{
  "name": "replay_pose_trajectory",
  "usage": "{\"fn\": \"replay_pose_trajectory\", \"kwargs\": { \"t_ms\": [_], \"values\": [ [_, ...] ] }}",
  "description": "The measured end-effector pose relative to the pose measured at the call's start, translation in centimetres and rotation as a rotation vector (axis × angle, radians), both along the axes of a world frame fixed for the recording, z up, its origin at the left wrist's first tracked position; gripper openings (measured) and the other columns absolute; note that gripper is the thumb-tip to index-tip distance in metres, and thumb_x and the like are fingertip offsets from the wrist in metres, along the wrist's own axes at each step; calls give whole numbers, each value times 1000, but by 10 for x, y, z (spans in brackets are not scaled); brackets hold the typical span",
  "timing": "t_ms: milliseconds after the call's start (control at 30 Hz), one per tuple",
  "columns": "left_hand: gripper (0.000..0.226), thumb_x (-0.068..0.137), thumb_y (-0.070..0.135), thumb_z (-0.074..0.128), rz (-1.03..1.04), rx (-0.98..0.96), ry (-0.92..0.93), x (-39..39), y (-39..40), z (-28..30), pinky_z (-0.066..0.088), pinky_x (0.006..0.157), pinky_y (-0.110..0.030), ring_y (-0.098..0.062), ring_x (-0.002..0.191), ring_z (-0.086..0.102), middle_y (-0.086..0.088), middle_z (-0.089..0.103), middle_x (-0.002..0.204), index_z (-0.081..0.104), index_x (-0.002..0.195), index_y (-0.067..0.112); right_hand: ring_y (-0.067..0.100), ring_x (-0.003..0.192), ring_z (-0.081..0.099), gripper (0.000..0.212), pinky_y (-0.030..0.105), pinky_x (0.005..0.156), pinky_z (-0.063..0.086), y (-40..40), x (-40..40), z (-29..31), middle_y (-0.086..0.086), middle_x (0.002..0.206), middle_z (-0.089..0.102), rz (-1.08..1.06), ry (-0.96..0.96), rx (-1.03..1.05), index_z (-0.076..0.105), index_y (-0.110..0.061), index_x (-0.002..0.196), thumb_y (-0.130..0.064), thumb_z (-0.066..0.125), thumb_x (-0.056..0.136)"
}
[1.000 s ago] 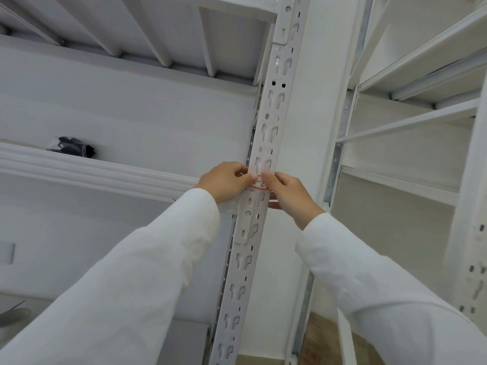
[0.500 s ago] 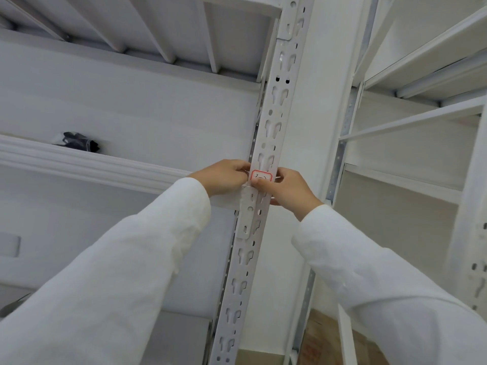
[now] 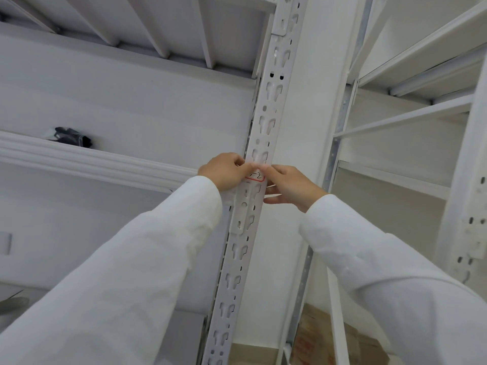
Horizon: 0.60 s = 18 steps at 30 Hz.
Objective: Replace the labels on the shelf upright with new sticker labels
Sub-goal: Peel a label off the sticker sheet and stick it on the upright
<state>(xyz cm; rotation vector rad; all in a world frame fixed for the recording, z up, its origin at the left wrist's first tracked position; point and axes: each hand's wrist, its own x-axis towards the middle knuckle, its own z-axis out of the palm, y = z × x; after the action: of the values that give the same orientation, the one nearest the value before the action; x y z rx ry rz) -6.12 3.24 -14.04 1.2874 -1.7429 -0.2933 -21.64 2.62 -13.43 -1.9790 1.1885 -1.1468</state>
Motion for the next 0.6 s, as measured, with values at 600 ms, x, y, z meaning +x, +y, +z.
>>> {"fn": "replay_pose_trajectory", "kwargs": {
  "t_ms": [600],
  "values": [
    [31,92,22,52,-108,11,-46,9,3,-1,41,104,-35,-24,116,57,-6,63,124,59,121,13,12,78,67,25,26,74,57,2,7,3,1,89,67,-2,50,-27,62,-11,100,-24,71,80]
  ]
}}
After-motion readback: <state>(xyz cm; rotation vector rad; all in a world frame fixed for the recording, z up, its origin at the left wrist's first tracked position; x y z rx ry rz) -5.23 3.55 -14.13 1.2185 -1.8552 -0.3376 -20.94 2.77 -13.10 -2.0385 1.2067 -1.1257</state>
